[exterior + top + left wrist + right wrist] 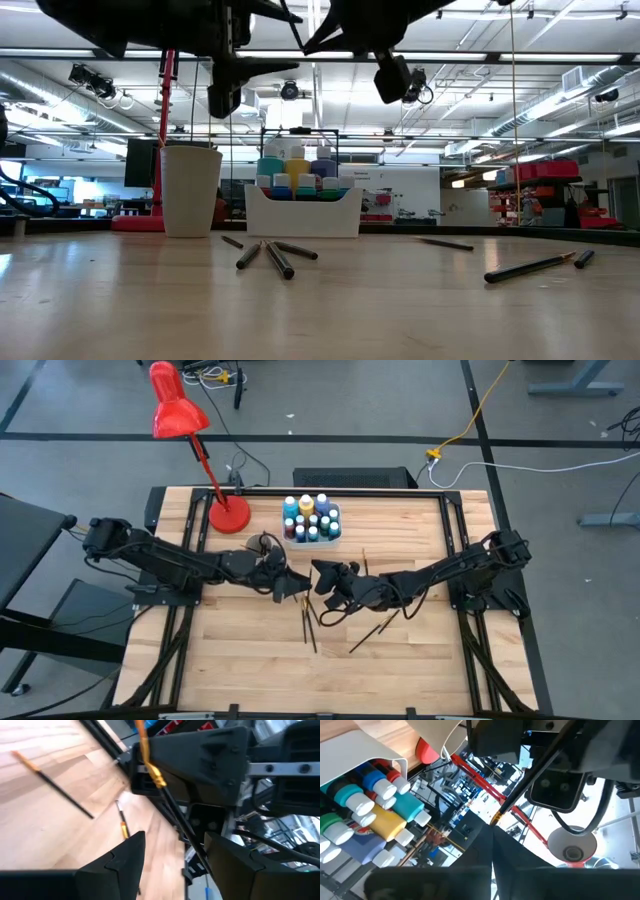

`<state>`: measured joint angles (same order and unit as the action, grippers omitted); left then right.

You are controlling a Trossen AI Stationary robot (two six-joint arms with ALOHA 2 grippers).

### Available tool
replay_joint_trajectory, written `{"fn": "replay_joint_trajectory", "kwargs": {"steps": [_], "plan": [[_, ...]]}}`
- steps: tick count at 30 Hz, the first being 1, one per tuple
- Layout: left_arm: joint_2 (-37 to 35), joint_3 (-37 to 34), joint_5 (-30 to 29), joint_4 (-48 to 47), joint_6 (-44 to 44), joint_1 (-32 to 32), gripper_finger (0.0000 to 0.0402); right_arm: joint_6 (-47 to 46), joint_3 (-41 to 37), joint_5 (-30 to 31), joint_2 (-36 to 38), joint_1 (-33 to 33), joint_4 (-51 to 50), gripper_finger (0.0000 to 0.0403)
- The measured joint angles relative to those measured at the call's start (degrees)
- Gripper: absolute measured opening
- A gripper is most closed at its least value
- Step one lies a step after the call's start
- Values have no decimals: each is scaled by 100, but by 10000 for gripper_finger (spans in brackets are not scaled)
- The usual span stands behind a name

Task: Pick & Place Paint Supplies
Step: Put the black paint brush into the white cup

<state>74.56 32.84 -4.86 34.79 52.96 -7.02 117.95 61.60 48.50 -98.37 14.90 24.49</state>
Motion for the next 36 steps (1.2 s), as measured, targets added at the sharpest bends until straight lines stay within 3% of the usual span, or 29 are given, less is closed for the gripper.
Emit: {"fn": "replay_joint_trajectory", "kwargs": {"steps": [6, 21, 28, 36], "plan": [[0, 0, 1, -334, -247, 178, 184, 8, 0, 6, 0, -12, 47, 0], [17, 0, 63, -344, -511, 253, 20, 2, 0, 10, 0, -12, 39, 0], [17, 0, 148, -344, -541, 253, 37, -244, 0, -42, -1, -14, -25, 9], [17, 0, 202, -483, -611, 253, 17, -510, 0, -572, -2, -14, -139, 72]]}}
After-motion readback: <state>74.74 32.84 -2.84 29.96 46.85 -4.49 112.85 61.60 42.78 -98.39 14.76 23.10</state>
